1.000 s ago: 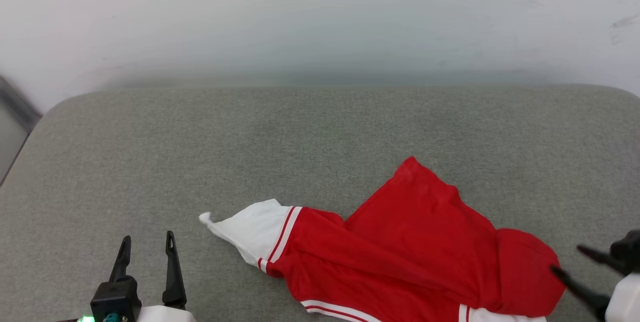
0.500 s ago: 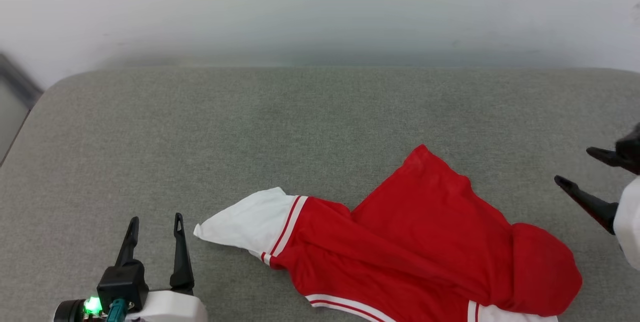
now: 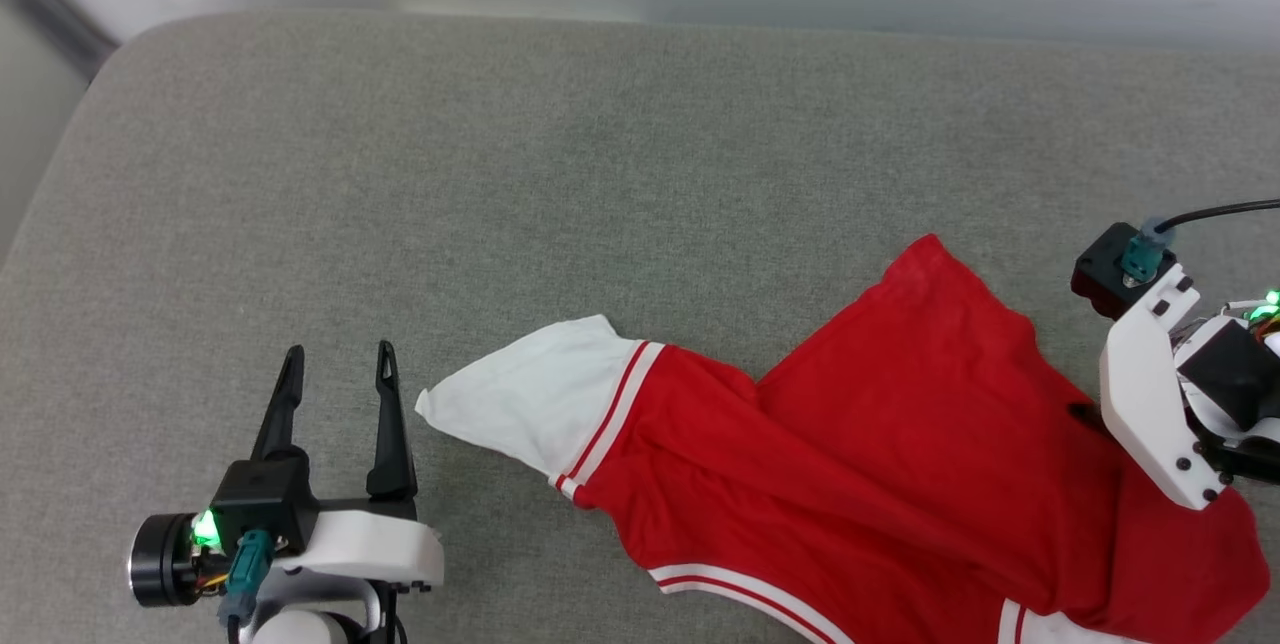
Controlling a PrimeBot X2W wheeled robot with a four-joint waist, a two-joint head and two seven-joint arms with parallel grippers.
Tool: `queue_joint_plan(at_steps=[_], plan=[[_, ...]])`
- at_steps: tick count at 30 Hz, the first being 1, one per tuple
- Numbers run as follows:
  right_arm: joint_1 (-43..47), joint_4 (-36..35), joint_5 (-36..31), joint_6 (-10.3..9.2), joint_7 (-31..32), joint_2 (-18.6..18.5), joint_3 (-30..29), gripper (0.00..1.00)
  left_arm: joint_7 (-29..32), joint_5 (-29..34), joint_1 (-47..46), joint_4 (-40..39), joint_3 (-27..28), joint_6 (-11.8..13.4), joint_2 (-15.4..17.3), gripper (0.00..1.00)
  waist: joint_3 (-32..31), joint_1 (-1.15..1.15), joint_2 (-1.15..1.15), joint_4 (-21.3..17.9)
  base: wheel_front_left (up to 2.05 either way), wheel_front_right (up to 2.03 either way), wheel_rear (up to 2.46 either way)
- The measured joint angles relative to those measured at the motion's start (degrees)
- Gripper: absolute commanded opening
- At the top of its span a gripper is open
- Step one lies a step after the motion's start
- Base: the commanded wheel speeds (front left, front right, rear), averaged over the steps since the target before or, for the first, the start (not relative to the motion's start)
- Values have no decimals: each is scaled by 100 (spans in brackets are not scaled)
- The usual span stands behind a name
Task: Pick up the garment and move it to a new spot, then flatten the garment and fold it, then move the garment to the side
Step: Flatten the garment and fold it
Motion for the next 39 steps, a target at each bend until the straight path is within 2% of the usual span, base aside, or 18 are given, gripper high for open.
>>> queue_joint_plan(at_steps=[6, 10, 11, 12, 17, 20, 25, 29, 31, 33, 39], plan=[[-176, 858, 87, -2, -377, 322, 613, 100, 0, -1, -225, -12, -52, -15, -37, 100, 382, 0, 0, 168, 0, 0, 0], [-214, 1035, 322, -18, -647, 258, 902, 100, 0, -4, -246, 9, -46, 4, -51, 100, 513, 0, 0, 228, 0, 0, 0], [-236, 1046, 377, -18, -745, 236, 962, 46, 0, -4, -246, 18, -42, 5, -53, 100, 514, 0, 0, 220, 0, 0, 0], [-256, 1051, 414, -19, -866, 221, 1024, 0, 0, -4, -246, 22, -36, 22, -58, 100, 500, 0, 0, 205, 0, 0, 0], [-368, 875, 572, 0, -1519, 154, 1220, 0, 0, -4, -220, 79, 18, 29, -66, 100, 350, 0, 0, 122, 0, 0, 0], [-478, 619, 669, 0, -1926, -97, 1182, 0, 0, -5, -199, 100, 15, 1, -73, 100, 207, 0, 0, 108, 0, 0, 0], [-953, 26, 572, 0, -2157, -560, 1117, 0, 0, -5, -92, 126, -16, -12, -80, 100, -20, -1, 0, 138, 0, 0, 0], [-1433, -268, 488, 0, -2167, -605, 979, 0, 0, -29, -63, 103, -29, -20, -83, 100, -75, 0, 0, 260, 0, 0, 0], [-1733, -318, 360, 0, -2113, -537, 934, 0, 0, -41, -62, 94, -64, -24, -88, 100, -56, -1, 0, 335, 0, 0, 0], [-2057, -275, 255, 0, -2006, -320, 936, 0, 0, -76, -65, 78, -83, -29, -88, 100, 0, -1, 0, 402, 0, 0, 0], [-3013, 626, -87, 0, -1960, 750, 1354, 0, 0, -166, -230, 75, -261, -27, -93, 100, 283, -1, 0, 640, 0, 0, 0]])
